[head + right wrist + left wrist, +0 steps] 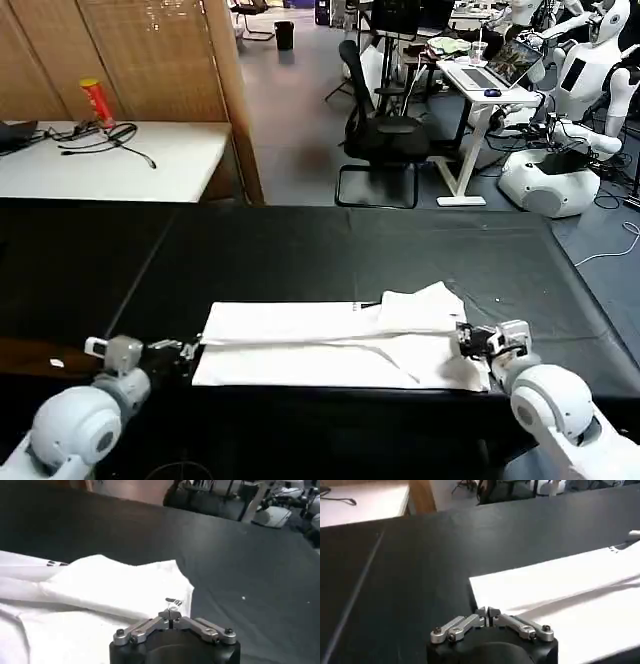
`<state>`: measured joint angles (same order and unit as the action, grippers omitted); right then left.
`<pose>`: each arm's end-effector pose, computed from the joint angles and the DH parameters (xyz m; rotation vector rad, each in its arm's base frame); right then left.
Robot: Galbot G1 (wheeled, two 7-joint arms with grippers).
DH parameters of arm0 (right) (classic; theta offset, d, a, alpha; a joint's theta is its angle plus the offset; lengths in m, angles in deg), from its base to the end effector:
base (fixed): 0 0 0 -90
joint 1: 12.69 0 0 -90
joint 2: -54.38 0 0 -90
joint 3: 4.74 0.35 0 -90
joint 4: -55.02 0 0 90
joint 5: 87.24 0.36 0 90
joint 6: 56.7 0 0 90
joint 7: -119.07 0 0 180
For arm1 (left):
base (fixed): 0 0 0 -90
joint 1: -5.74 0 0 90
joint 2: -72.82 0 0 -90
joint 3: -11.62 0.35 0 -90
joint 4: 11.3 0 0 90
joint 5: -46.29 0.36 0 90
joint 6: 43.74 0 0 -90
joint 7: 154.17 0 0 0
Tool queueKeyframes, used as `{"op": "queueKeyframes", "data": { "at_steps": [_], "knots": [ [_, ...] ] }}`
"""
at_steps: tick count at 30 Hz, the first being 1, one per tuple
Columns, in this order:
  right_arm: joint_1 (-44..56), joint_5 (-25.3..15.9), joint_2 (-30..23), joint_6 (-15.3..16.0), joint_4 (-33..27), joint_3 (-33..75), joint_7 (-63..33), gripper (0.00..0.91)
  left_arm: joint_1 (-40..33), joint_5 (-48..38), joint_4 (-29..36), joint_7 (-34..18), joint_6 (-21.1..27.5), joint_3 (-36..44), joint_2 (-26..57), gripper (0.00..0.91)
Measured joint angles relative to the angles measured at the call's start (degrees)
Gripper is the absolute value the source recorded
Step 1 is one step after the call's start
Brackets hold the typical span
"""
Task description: Fold and organize the clothes.
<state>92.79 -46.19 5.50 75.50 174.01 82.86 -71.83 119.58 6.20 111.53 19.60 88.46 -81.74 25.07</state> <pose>0.2656 -0.1055 -0.2198 0.2289 -2.4979 0.1761 0.2347 0.1172 -0.2160 -0.2824 -2.4562 -0.1837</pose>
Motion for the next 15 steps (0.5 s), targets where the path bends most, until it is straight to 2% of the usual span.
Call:
{"op": "queueKeyframes", "data": {
  "at_steps": [7,9,15],
  "knots": [
    [2.45,1.37,0.14,0.0,3.26,3.57,2.7,0.878,0.59,0.03,1.9,1.09,0.0,-2.06,-1.37,0.878],
    [1.74,0.51,-0.64,0.0,3.17,3.66,1.44,0.878,0.17,0.08,2.44,0.69,-0.01,-2.71,-1.84,0.878],
    [-4.75,-4.2,-5.34,-5.73,-2.77,1.03,0.4,0.878,-7.66,-4.12,-0.38,-3.66,0.0,-1.76,-4.67,0.878]
  ]
}}
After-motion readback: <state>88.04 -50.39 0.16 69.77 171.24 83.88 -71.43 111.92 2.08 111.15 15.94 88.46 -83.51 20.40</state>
